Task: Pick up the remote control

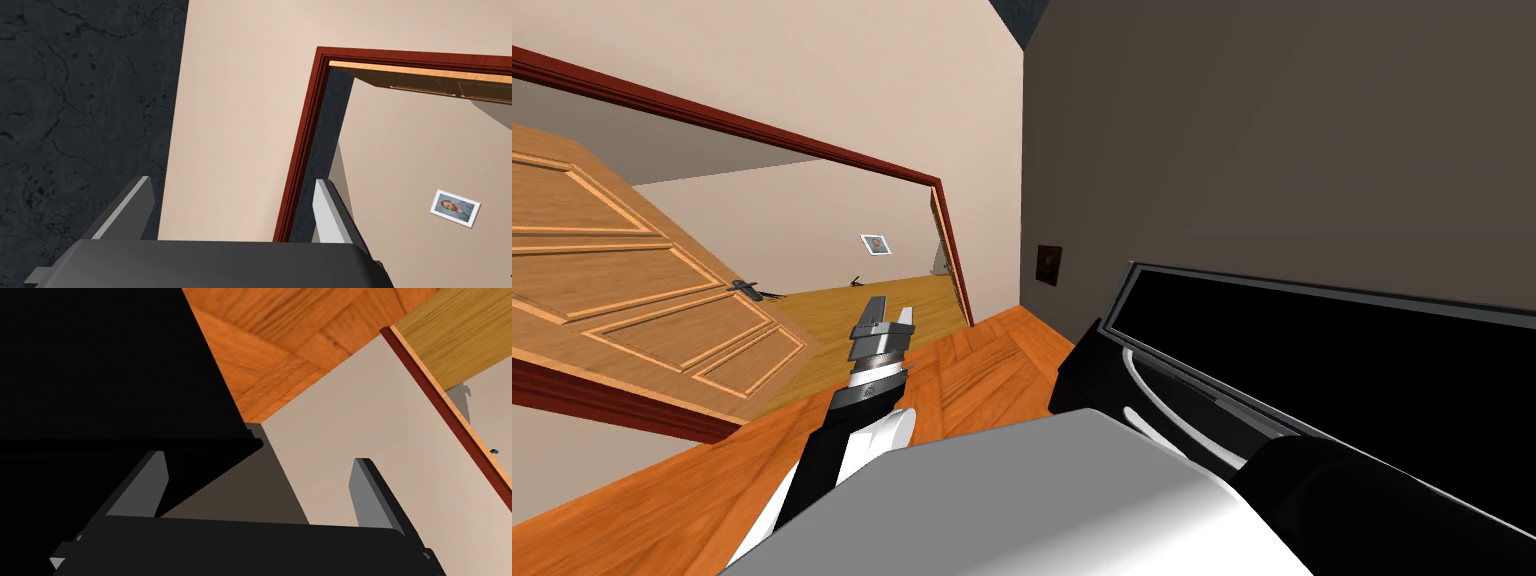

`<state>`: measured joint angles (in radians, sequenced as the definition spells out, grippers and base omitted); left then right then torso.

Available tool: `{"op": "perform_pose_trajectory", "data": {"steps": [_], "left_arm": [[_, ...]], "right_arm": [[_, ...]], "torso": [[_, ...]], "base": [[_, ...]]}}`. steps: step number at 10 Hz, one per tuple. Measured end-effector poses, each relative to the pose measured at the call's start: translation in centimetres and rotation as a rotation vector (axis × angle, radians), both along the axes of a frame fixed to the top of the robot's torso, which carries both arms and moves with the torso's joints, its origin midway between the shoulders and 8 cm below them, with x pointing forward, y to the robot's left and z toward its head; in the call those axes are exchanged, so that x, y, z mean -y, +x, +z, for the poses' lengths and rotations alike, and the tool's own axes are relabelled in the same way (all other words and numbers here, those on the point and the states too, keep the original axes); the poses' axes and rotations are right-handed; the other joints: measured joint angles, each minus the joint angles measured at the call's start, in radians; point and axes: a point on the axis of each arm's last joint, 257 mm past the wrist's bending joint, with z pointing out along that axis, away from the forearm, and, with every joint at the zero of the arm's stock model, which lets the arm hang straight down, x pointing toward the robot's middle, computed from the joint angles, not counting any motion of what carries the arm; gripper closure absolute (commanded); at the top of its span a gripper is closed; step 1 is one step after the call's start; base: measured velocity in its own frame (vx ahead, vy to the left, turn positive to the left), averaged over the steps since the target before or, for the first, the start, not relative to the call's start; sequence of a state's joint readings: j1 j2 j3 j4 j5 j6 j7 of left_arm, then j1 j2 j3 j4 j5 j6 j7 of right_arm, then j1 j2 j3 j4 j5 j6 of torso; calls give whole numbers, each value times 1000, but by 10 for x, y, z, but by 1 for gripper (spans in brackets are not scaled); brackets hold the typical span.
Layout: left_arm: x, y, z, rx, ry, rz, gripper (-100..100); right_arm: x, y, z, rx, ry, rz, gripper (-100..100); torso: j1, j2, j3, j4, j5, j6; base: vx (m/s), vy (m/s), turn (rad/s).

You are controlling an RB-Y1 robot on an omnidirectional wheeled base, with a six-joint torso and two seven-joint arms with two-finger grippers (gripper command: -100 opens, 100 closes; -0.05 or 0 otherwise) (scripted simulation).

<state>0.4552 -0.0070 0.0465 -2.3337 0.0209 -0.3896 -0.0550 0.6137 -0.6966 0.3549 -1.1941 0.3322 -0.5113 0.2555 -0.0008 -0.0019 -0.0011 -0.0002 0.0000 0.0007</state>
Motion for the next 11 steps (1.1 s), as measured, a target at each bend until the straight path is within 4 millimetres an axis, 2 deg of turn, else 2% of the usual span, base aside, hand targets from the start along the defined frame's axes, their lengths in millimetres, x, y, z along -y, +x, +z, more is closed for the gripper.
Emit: {"op": "perform_pose_trajectory", "data": {"steps": [2, 4, 5, 9, 11], "left_arm": [[0, 0, 0, 0, 0, 0, 0], [0, 0, 0, 0, 0, 0, 0], [0, 0, 0, 0, 0, 0, 0], [0, 0, 0, 0, 0, 0, 0], [0, 0, 0, 0, 0, 0, 0]], "right_arm": [[8, -28, -11, -53, -46, 33, -100], [17, -41, -20, -80, -64, 33, -100], [23, -54, -28, -113, -89, 49, -100], [47, -94, -41, -199, -156, 86, -100], [59, -123, -47, -255, -198, 119, -100]], "torso": [[0, 0, 0, 0, 0, 0], [1, 2, 1, 0, 0, 0], [1, 1, 1, 0, 0, 0], [0, 0, 0, 0, 0, 0], [0, 0, 0, 0, 0, 1]], "base": [[21, -14, 47], [7, 0, 98], [22, -16, 129], [22, -14, 122], [18, -21, 21]]}}
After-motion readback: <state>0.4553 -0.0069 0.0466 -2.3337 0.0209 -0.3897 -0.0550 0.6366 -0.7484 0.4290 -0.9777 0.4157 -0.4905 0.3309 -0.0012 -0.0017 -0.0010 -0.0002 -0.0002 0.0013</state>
